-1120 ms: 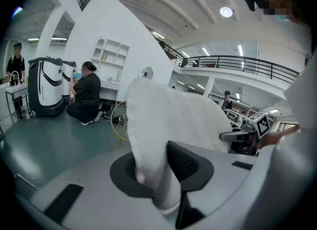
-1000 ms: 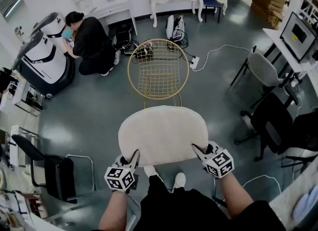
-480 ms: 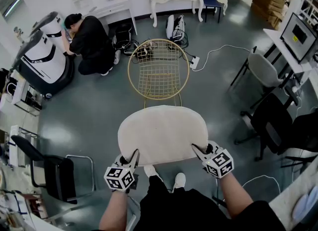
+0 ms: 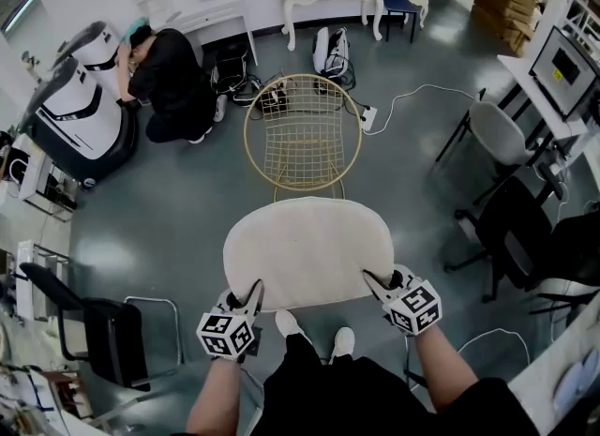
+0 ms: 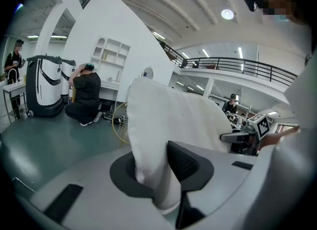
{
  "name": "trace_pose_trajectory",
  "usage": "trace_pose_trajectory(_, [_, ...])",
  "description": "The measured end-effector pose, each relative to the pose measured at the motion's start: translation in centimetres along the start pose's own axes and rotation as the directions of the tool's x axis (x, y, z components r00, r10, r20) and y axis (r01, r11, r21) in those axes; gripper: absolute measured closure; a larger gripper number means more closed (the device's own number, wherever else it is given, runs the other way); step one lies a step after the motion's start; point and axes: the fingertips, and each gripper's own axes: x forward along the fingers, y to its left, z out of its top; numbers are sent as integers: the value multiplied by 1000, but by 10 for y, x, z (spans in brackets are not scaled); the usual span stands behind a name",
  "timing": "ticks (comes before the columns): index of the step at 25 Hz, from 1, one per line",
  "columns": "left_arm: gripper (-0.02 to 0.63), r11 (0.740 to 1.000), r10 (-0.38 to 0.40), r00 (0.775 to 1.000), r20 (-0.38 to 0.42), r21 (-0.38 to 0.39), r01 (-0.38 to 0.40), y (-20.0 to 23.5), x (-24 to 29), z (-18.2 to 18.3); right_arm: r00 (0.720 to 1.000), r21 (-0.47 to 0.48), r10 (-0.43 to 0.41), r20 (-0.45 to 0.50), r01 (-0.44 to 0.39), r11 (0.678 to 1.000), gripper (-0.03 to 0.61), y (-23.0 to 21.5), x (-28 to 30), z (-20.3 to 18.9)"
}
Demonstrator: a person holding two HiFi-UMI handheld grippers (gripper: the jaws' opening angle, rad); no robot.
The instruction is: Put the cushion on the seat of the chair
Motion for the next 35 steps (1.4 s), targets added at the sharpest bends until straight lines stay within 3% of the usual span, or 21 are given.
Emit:
trace_pose_trajectory(24, [515,999,-50,999,7,15,50,164,-13,60,998,17,-62,-1,62,998,506,65,140,74])
trace_pose_trajectory(35, [515,998,-58,998,27,32,57,191,-3,79,997,15,-75,13,75,997,506,66,165,91])
